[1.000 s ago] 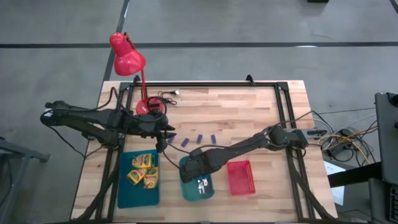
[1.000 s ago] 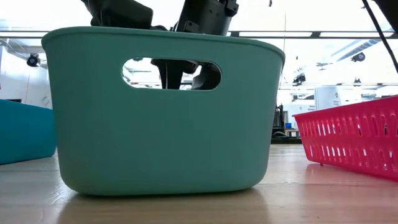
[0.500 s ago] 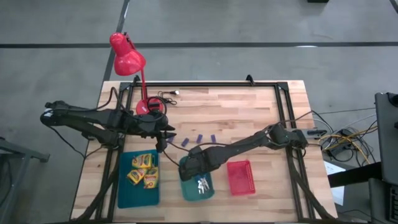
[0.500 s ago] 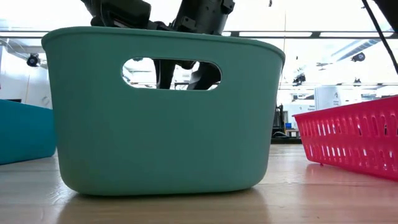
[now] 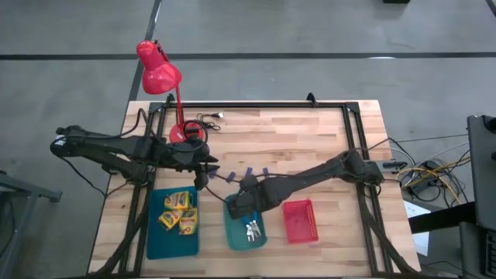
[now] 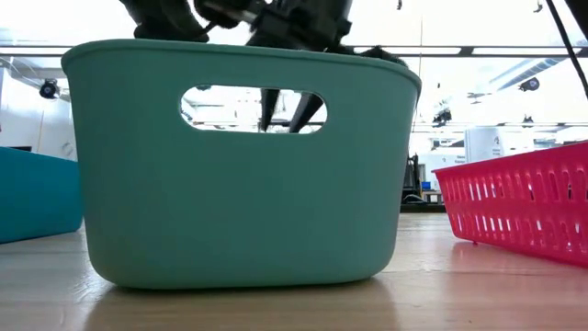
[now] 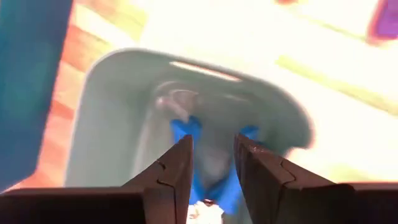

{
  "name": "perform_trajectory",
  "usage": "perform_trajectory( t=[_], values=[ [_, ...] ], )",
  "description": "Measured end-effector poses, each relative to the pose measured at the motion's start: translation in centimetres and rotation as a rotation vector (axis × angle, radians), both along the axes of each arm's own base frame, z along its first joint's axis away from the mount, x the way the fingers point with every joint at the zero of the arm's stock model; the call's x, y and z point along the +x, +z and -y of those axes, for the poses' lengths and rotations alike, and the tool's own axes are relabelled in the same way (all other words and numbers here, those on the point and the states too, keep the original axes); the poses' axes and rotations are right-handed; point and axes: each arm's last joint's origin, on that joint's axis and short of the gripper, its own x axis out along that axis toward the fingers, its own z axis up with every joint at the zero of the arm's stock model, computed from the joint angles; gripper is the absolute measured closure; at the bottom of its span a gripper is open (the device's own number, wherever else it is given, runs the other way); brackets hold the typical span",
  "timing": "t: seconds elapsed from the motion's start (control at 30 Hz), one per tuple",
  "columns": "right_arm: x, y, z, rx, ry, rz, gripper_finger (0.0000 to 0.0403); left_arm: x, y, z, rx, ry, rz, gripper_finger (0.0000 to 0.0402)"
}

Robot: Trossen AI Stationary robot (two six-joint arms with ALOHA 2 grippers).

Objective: Pick & Place School Supplies
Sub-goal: Put the purple eraser into the red bin

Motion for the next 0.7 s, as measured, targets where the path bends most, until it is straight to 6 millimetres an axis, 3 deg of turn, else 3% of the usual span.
perform_trajectory(
  t=[0.47,0.7],
  values=[
    [-4.0,5.5,2.1,-0.194,-0.018,-0.061,0.0294,0.0,0.0,0.0,0.000,0.001,0.001,0.0280],
    [-4.9,6.7,4.3,-0.235,0.017,-0.098,0.0294,0.0,0.0,0.0,-0.002,-0.003,0.001,0.0280]
  ],
)
